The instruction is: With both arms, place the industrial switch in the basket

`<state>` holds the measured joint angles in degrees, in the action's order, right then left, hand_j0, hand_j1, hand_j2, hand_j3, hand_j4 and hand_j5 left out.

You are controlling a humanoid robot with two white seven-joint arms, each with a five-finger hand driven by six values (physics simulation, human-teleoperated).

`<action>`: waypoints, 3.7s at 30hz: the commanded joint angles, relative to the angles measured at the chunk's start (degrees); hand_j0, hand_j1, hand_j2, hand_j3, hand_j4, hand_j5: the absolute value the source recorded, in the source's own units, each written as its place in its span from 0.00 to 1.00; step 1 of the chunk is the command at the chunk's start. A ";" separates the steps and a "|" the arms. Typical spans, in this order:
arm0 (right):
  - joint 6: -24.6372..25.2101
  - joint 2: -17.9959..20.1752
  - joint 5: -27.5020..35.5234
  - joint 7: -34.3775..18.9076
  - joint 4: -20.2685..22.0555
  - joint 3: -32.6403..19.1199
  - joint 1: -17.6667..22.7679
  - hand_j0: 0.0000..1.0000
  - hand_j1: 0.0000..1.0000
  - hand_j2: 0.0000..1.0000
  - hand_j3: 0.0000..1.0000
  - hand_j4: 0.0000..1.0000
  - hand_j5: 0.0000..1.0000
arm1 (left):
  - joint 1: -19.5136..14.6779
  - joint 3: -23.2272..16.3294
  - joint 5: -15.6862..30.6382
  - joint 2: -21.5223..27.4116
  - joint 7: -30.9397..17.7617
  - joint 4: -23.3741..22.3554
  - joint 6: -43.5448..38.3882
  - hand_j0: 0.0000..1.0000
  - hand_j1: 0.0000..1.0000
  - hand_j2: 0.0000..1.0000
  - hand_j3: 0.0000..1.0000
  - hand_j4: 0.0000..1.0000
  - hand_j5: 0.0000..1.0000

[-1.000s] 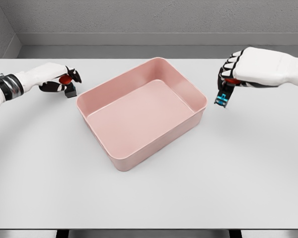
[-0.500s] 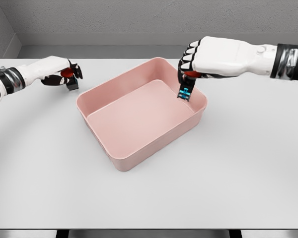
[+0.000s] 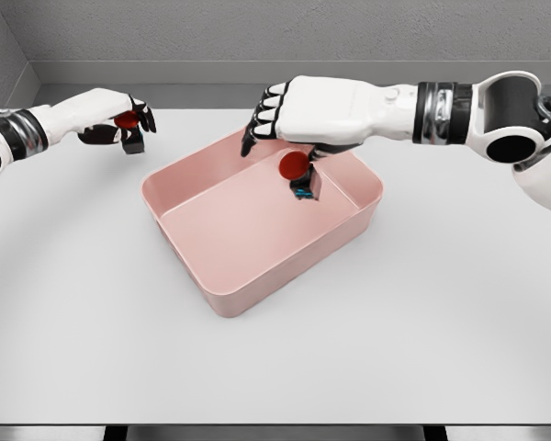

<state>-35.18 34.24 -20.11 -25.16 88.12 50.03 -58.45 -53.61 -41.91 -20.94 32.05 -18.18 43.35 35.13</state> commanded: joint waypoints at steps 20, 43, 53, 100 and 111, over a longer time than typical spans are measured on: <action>0.18 25.79 13.77 0.73 -10.25 -9.25 10.72 1.00 1.00 1.00 1.00 1.00 1.00 | -3.60 -0.19 0.46 -5.07 -1.68 0.15 -0.13 0.48 0.48 0.48 0.48 0.48 0.48; 0.18 31.50 15.62 5.65 -0.85 -8.99 22.41 1.00 1.00 1.00 1.00 1.00 1.00 | -7.74 -2.30 0.37 -14.30 -2.12 2.17 -0.13 0.49 0.49 0.49 0.49 0.49 0.49; 0.18 30.80 15.18 5.56 -1.03 -8.81 22.68 1.00 1.00 1.00 1.00 1.00 1.00 | -8.61 -4.41 0.37 -17.81 -2.48 5.51 -0.13 0.49 0.49 0.49 0.49 0.49 0.49; 0.18 29.48 14.66 5.12 -0.85 -8.55 23.64 1.00 1.00 1.00 1.00 1.00 1.00 | -1.32 -7.31 12.33 10.84 -2.30 28.02 -0.13 1.00 1.00 1.00 1.00 1.00 1.00; 0.18 29.39 14.57 5.12 -0.94 -8.55 24.08 1.00 1.00 1.00 1.00 1.00 1.00 | 5.10 -2.21 13.20 21.30 -2.04 28.28 -0.13 1.00 1.00 1.00 1.00 1.00 1.00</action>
<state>-35.10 63.56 -5.90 -20.07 87.18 41.53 -34.37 -48.52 -44.77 -8.24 51.83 -20.40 71.62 35.11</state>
